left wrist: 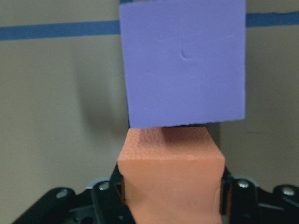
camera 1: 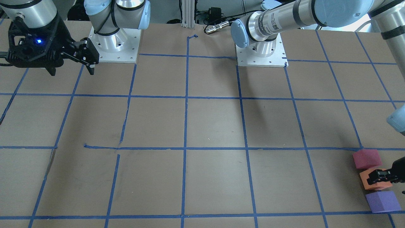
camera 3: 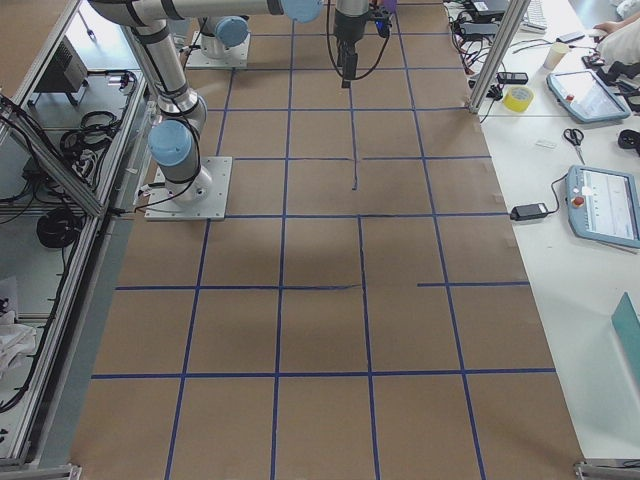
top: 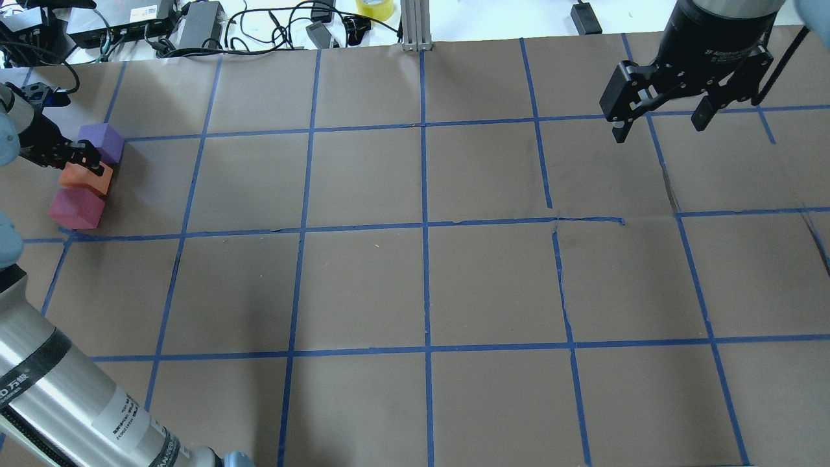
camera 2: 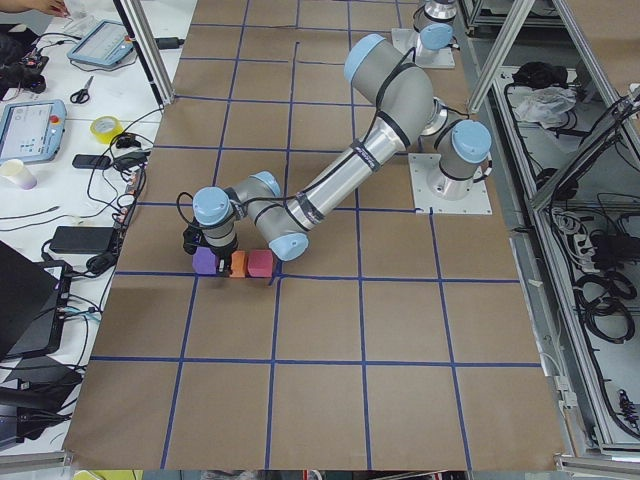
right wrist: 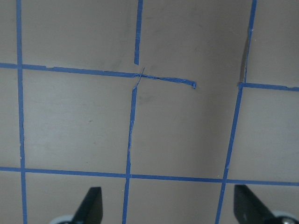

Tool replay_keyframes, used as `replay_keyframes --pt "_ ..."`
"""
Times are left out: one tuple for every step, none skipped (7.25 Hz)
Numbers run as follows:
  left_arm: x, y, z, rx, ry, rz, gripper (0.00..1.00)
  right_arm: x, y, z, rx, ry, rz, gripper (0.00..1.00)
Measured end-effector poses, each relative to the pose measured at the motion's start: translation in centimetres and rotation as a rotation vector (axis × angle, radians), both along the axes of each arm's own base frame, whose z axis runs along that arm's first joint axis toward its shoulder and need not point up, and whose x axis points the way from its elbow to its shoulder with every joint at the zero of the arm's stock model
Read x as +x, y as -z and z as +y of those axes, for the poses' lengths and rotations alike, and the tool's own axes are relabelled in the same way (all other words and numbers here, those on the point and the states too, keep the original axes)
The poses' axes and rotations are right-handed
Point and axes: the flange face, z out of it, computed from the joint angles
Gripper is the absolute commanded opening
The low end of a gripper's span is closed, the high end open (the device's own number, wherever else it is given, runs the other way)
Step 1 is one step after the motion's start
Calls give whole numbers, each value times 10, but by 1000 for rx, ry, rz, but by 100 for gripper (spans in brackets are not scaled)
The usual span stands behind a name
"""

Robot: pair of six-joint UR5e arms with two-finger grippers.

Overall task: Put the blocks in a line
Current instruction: 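Lower the orange cube into the gap between the purple and pink cubes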

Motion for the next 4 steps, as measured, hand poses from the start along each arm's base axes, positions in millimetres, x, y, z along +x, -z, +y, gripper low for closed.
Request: replay_keyframes --pt "-1 0 0 -2 -8 6 0 0 0 0 0 1 -1 100" --pt "-2 2 0 0 -15 11 0 0 0 0 -1 3 -3 100" --pt "-3 4 2 4 -17 15 0 1 -3 0 -8 6 -6 100" --pt "-5 6 3 7 -17 18 29 1 -7 -1 -18 11 -7 100"
